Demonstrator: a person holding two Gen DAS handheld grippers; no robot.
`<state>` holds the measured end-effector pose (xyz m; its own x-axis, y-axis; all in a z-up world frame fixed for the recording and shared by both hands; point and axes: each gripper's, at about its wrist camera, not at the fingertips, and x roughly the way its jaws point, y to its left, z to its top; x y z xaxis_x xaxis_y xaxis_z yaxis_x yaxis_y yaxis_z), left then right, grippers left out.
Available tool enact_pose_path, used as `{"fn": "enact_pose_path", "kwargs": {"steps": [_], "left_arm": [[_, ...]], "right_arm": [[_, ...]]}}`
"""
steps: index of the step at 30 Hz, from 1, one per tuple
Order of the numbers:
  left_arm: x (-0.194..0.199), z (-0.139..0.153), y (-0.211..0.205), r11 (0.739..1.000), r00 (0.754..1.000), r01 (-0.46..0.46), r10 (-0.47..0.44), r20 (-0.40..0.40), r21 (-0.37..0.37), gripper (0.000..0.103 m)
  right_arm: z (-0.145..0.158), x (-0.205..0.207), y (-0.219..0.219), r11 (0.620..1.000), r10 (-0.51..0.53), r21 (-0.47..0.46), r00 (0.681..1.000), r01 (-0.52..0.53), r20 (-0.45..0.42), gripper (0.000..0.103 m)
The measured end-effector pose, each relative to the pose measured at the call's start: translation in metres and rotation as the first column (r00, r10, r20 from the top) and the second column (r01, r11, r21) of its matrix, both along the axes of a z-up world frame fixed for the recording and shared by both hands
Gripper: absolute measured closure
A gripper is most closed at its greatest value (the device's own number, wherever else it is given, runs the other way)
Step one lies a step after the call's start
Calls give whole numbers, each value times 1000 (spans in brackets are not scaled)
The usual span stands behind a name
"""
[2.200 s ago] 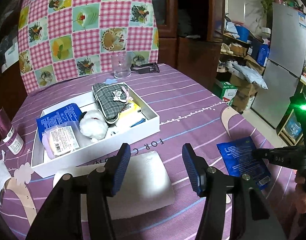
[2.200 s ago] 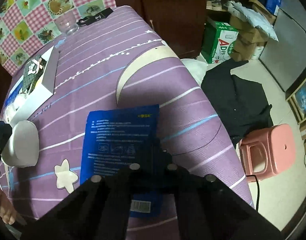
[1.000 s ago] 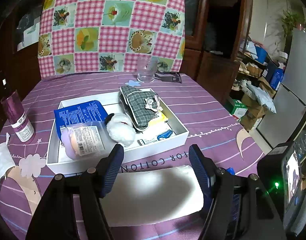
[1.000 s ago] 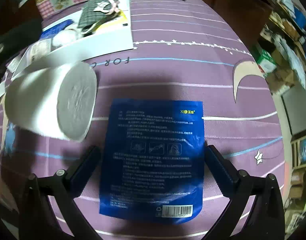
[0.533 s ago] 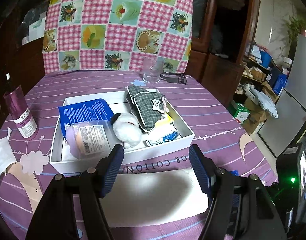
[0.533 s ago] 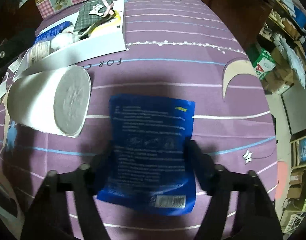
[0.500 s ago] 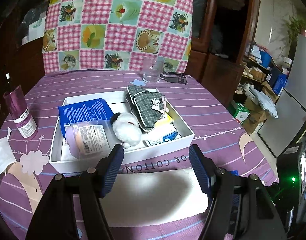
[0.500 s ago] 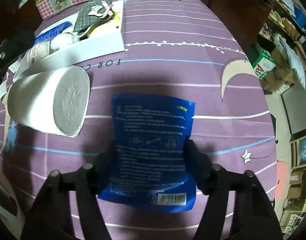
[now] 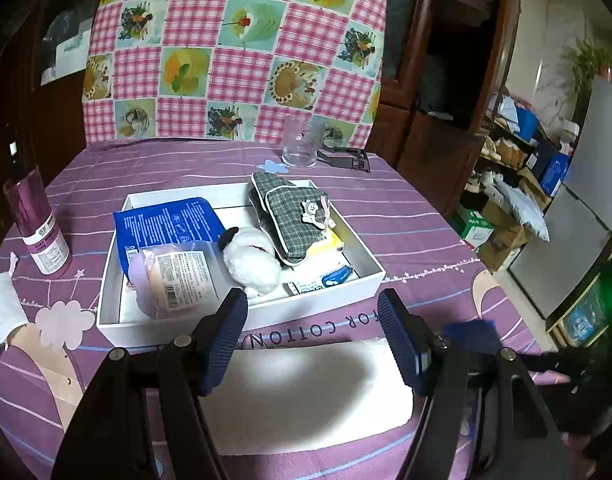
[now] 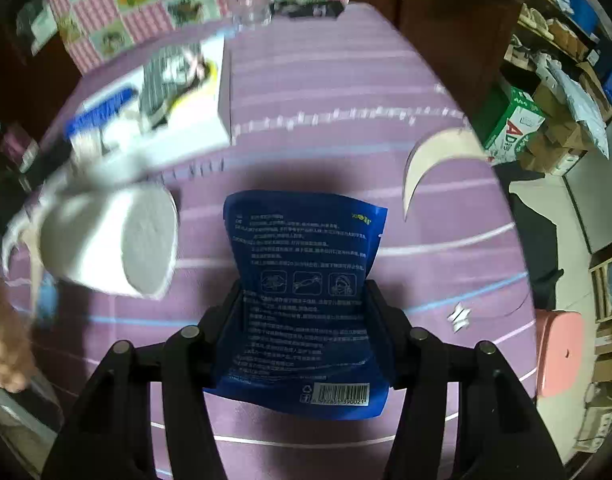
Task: Organize soft objects
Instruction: 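Carry the blue packet over the white box with the right tool, then lower the blue packet into the box and open the right tool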
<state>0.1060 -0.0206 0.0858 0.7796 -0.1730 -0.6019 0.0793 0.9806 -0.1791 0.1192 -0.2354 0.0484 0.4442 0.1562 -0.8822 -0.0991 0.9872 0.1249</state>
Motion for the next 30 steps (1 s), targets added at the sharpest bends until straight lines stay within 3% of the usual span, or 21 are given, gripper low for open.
{"fn": "enact_pose_path", "kwargs": {"steps": [5,9,17,25,30], "left_arm": [[-1,6,16,999,999,-31,32,30,-42,29],[-1,14,43,991,994,-92,98,57,-95,28],[6,14,99,963,972,-223,232,41,-153,28],[9,11,117,952,961,-269,276,32,-145,28],[10,10,113,957,961,-268,273,33,-115,28]], "right_arm": [[35,25,7,990,31,134,996,-42,80,45],[59,53,39,968,82,220,982,-119,169,45],[68,99,129,910,250,270,936,-315,248,44],[27,148,180,866,338,336,929,-370,151,42],[-11,161,177,818,341,479,939,-318,40,23]]}}
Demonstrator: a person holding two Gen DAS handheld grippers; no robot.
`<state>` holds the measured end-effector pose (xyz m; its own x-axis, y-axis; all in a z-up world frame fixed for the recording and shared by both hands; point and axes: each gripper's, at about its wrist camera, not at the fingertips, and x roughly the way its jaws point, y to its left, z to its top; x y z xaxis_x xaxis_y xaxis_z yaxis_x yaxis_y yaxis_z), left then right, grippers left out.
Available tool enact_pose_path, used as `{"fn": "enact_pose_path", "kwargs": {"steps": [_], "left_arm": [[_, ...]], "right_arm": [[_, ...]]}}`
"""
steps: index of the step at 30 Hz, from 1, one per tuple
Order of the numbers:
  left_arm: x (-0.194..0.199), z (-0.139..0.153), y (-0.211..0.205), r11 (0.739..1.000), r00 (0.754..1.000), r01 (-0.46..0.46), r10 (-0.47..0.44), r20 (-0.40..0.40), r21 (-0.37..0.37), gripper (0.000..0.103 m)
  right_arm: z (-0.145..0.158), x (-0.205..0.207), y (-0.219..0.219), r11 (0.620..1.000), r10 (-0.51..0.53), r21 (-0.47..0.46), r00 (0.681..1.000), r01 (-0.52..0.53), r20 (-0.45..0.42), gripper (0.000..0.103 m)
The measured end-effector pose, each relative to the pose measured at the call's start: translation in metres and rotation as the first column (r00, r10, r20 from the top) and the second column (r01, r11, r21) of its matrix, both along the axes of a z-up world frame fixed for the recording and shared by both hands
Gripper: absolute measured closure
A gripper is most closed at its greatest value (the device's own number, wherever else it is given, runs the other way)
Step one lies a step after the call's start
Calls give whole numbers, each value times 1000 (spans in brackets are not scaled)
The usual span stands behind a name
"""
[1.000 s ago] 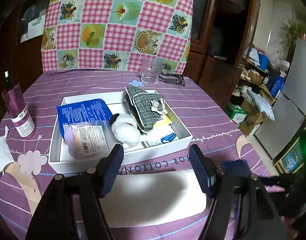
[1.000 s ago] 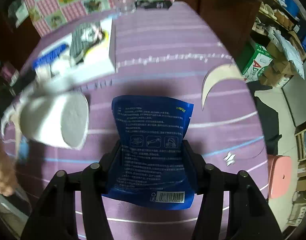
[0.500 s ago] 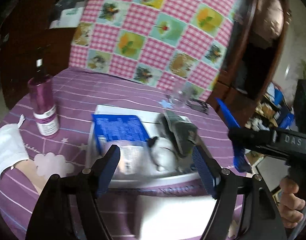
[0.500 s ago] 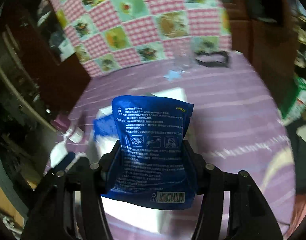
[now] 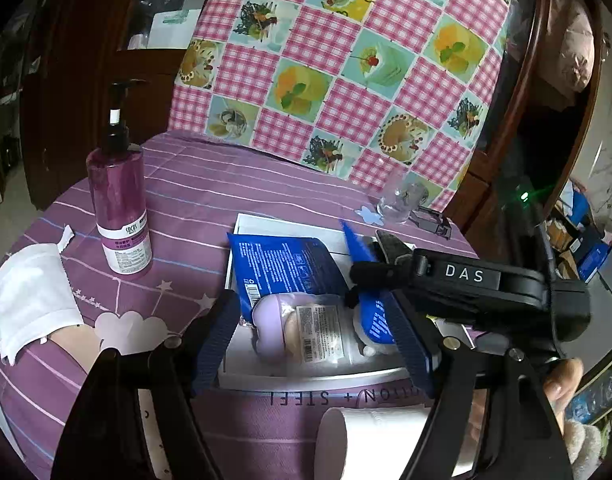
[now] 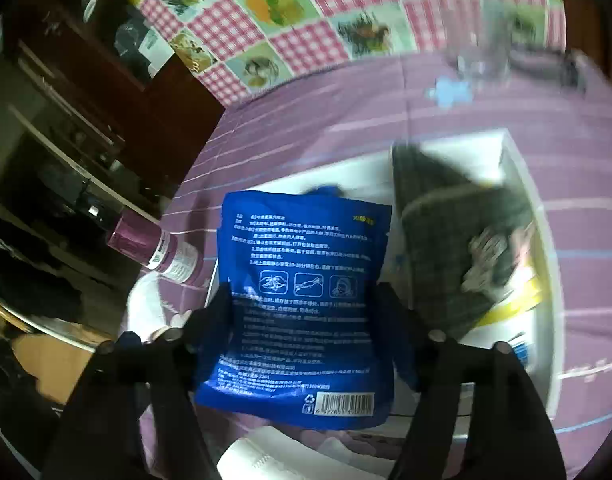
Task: Organize soft objects
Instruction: 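Lower the blue packet into the box and open the right tool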
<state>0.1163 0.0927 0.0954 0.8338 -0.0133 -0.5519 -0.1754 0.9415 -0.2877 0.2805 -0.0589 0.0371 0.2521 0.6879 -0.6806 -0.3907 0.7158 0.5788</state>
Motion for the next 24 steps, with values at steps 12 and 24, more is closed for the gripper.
{"fn": "enact_pose_path", "kwargs": {"steps": [12,24], "left_arm": [[6,-8,-13,999,999,14,-13,-29,38,24],[5,-8,-13,999,1000,19,-18,-22,39,23]], "right_arm": [[32,-9,-32,985,-173,4,976,174,135,9],[65,-29,-32,977,-189,-28,925,210,329,9]]}}
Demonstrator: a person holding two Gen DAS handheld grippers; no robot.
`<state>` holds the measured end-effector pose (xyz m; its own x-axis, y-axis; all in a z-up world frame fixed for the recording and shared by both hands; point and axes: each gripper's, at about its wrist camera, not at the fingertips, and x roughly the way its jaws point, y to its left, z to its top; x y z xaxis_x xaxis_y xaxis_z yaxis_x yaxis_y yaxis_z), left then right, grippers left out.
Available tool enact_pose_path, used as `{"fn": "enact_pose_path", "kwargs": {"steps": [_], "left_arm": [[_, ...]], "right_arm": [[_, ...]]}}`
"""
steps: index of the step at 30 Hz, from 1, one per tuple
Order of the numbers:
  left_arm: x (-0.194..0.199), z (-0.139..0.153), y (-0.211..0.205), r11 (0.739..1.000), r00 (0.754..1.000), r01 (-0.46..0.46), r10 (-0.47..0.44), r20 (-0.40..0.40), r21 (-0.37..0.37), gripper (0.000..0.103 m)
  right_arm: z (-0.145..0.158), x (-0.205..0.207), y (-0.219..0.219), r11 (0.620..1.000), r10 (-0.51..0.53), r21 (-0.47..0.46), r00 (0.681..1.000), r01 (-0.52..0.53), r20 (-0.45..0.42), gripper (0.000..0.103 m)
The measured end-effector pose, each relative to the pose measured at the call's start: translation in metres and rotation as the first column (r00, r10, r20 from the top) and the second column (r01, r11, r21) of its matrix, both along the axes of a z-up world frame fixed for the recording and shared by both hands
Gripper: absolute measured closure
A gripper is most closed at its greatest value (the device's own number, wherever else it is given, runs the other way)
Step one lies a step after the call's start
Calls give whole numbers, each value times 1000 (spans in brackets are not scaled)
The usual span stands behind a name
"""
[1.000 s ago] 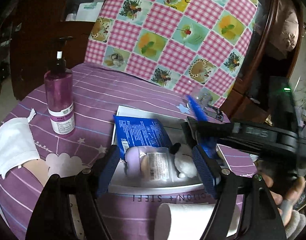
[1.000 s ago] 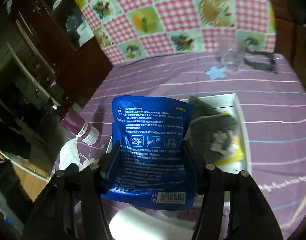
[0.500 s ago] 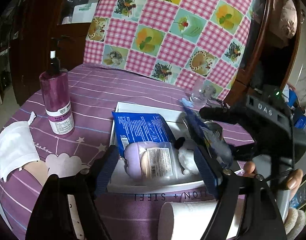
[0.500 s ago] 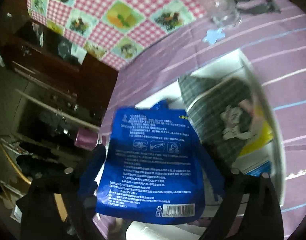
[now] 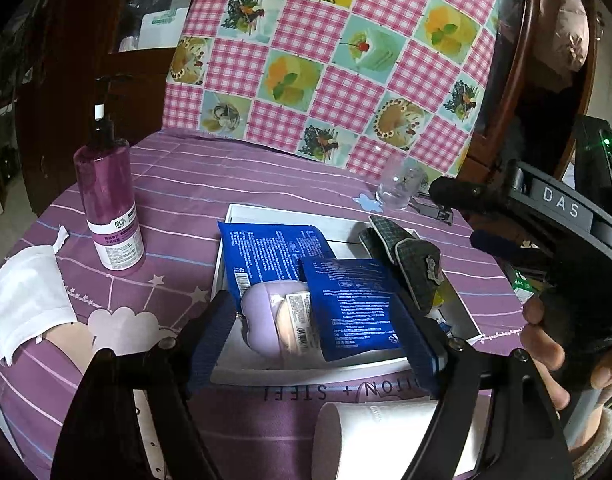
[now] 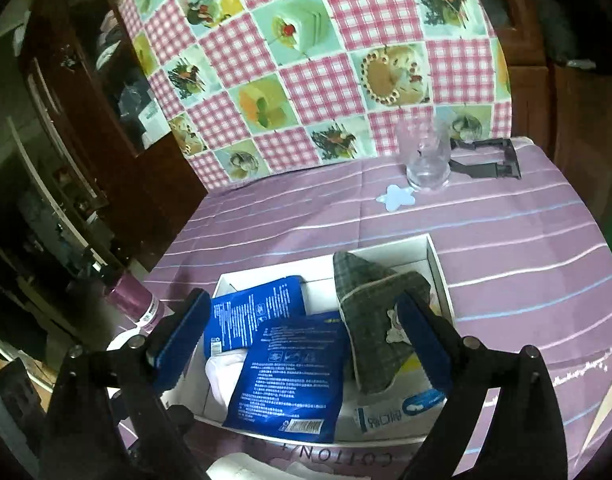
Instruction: Organize soft objects
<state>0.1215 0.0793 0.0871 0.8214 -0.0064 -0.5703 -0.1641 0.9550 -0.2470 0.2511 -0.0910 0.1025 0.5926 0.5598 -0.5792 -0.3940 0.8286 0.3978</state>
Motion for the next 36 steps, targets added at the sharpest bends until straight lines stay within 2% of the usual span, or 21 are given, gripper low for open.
{"fn": "enact_pose_path", "kwargs": {"steps": [2,4,7,9,10,12,14,17,22,24,26,28,29,32,36], "left_arm": [[0,0,-1,1000,1000,2,-2,0,4,23],[0,1,-1,1000,1000,11,-11,0,3,23],[-2,3,-3,1000,1000,11,-11,8,5,23],[-3,5,-4,1000,1000,13,-13,11,7,23],[-3,5,-5,1000,1000,13,-13,12,8,23],[-4,5,-9,1000,1000,14,-14,11,18,23],[-5,7,-13,999,1000,17,-18,19,30,23],[-10,12,-21,998,999,28,-30,37,56,23],[-24,19,-30,999,999,8,-9,33,48,23],[-35,20,-37,996,999,9,-12,35,88,22],[-44,20,-43,992,999,10,-14,35,127,17],[-54,16,-49,986,999,25,-31,30,167,17],[-58,13,-52,983,999,39,-44,23,181,17],[-66,2,-57,981,997,67,-71,18,184,17],[-71,-16,-56,982,999,31,-37,29,188,17]], "right_arm": [[-1,-1,5,999,31,-25,999,-32,-27,12],[-1,-3,11,997,37,-72,998,-40,-45,28],[-3,-9,17,992,67,-99,996,-73,-67,43],[-7,-13,19,990,96,-97,992,-104,-81,47],[-7,-17,18,988,127,-79,989,-132,-70,47],[-4,-28,14,978,209,-28,978,-208,9,47],[1,-43,5,974,228,-27,970,-226,82,47],[8,-59,-12,985,159,-93,979,-148,126,47],[8,-79,-51,993,80,-99,990,-68,118,47],[5,-91,-63,993,81,-99,989,-68,128,46],[3,-105,-70,992,75,-116,985,-57,156,41],[-2,-119,-76,990,67,-132,979,-42,195,30],[-3,-124,-77,990,61,-136,977,-33,205,28],[-17,-138,-81,989,21,-150,974,13,225,27],[-40,-145,-77,983,30,-181,970,15,240,27]]}}
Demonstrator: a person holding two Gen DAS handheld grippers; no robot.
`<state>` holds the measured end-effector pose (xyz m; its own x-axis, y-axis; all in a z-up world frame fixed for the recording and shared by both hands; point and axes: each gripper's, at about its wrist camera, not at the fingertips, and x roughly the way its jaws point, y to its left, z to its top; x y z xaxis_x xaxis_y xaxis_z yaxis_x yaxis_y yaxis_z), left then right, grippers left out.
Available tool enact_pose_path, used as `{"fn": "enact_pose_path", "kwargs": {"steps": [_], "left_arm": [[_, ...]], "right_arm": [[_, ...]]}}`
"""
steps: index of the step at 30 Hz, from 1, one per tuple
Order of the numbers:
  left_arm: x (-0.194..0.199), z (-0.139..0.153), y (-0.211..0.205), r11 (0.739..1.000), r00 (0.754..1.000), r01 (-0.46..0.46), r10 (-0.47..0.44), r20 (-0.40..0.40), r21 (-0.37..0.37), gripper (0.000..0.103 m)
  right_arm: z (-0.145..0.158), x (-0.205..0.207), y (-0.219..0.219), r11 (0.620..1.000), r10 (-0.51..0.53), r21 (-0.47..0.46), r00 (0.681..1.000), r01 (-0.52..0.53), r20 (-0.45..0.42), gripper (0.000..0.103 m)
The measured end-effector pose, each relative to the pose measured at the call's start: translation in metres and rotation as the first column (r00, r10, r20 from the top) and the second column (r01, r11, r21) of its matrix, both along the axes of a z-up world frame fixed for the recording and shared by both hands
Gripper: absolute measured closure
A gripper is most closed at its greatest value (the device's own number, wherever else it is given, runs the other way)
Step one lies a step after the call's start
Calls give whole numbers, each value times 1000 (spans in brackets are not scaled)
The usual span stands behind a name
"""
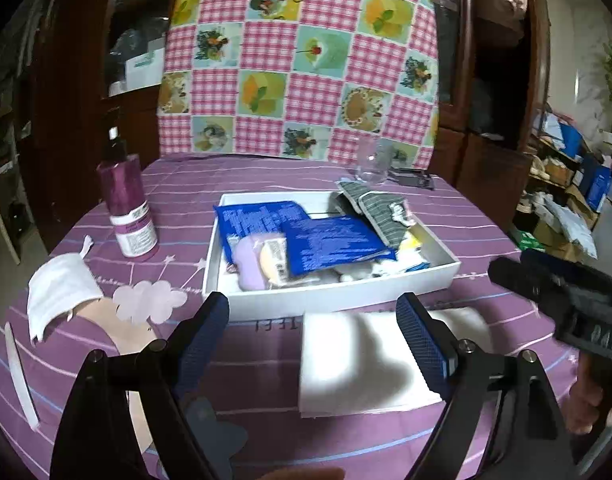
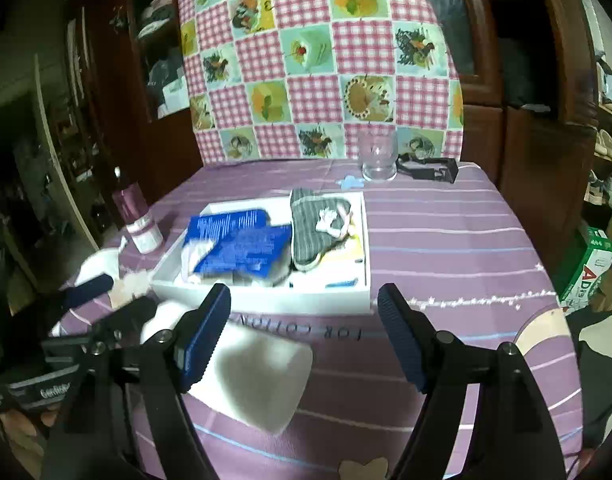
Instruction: Organize soft objects
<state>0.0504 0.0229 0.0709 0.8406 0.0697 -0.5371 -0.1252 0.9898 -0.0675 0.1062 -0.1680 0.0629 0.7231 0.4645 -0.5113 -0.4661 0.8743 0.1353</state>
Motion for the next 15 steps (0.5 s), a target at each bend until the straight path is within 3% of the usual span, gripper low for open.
{"fn": "enact_pose_path", "kwargs": {"steps": [2,6,9,15], "left_arm": [[1,-5,1,1000,1000,-12,12,-21,2,17],[0,-9,1,1000,1000,-25,25,-7,-8,17],[0,-12,0,999,999,-33,33,-4,-18,17],[0,-18,-8,999,999,-32,32,-3,15,17]], "right_arm": [[-13,-1,6,999,-2,-51,1000,2,9,28],[-23,0,10,996,-21,-87,1000,22,14,57],[-25,-1,5,999,-23,-38,1000,23,5,69],[-31,-7,20,993,17,-117,999,-13,32,69]]}}
